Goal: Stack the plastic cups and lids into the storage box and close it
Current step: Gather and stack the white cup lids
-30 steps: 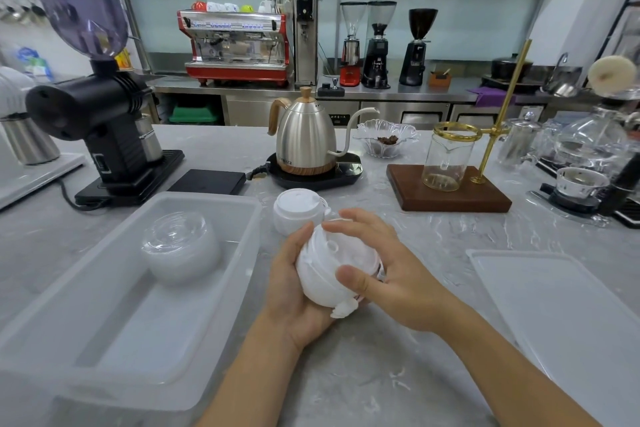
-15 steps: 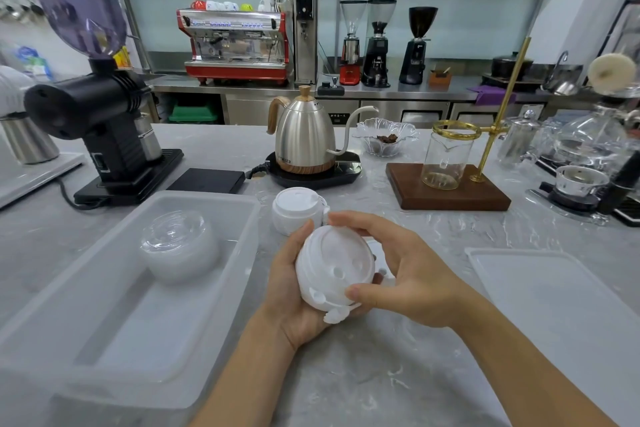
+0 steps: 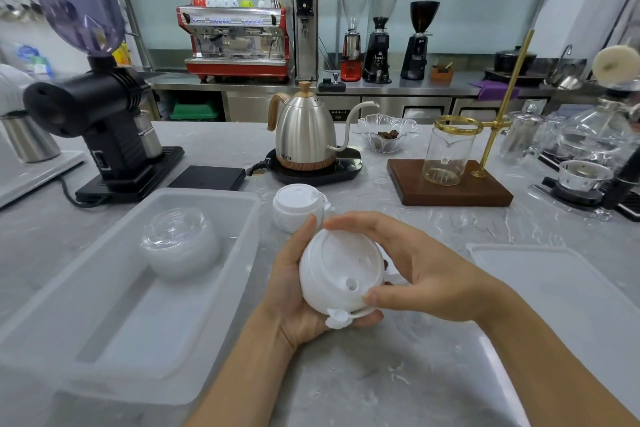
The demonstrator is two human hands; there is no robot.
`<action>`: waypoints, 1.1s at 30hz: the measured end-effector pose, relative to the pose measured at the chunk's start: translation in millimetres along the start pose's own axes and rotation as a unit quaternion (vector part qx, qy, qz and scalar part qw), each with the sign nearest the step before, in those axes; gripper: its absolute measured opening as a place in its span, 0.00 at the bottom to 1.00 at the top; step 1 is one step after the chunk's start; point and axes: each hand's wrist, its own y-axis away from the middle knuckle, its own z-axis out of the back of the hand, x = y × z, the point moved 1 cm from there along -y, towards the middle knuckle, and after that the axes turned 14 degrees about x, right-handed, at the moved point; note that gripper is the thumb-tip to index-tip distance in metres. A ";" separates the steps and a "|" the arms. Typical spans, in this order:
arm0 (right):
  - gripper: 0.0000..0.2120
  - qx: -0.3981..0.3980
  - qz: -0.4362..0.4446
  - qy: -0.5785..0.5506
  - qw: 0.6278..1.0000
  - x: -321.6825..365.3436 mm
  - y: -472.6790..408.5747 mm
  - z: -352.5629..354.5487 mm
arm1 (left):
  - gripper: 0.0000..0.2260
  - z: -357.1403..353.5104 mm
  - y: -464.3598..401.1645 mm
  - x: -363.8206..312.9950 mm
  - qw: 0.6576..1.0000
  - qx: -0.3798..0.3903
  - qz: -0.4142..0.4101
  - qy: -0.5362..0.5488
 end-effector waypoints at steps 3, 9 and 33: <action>0.36 0.025 0.003 -0.005 1.000 3.1 1.6 1.1 | 0.29 2.9 -0.4 2.2 1.000 0.018 0.013 -0.005; 0.36 0.040 -0.003 0.005 0.999 3.6 1.6 0.6 | 0.26 1.0 -1.6 3.6 0.999 -0.023 -0.025 -0.025; 0.30 -0.025 -0.084 0.060 0.994 -26.6 -7.7 -4.9 | 0.35 4.3 2.4 -4.0 0.995 -0.029 -0.084 -0.045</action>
